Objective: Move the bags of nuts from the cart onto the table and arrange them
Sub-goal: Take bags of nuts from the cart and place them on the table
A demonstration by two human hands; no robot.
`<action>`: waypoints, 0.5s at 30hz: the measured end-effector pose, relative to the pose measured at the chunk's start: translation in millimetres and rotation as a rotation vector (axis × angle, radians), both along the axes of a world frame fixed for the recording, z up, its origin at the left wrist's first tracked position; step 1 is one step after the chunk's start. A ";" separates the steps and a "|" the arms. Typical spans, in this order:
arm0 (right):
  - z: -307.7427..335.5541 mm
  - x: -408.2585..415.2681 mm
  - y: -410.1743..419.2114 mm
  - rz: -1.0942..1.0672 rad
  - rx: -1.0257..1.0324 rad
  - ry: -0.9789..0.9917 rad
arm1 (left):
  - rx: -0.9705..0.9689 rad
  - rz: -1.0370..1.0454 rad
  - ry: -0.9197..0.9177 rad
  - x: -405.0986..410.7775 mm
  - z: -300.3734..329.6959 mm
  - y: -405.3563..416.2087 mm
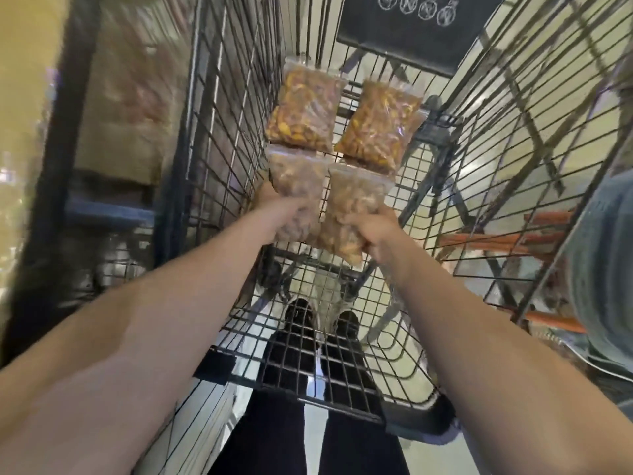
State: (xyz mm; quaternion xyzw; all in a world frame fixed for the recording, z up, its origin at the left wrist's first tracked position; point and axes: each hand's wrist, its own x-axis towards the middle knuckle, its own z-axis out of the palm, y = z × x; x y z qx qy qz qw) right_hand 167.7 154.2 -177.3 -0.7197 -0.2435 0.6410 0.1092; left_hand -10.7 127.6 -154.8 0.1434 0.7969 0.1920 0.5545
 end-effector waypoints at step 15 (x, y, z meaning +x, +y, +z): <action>224.8 82.1 -57.4 0.210 0.129 0.365 | 0.313 0.404 -0.460 14.6 196.0 -131.4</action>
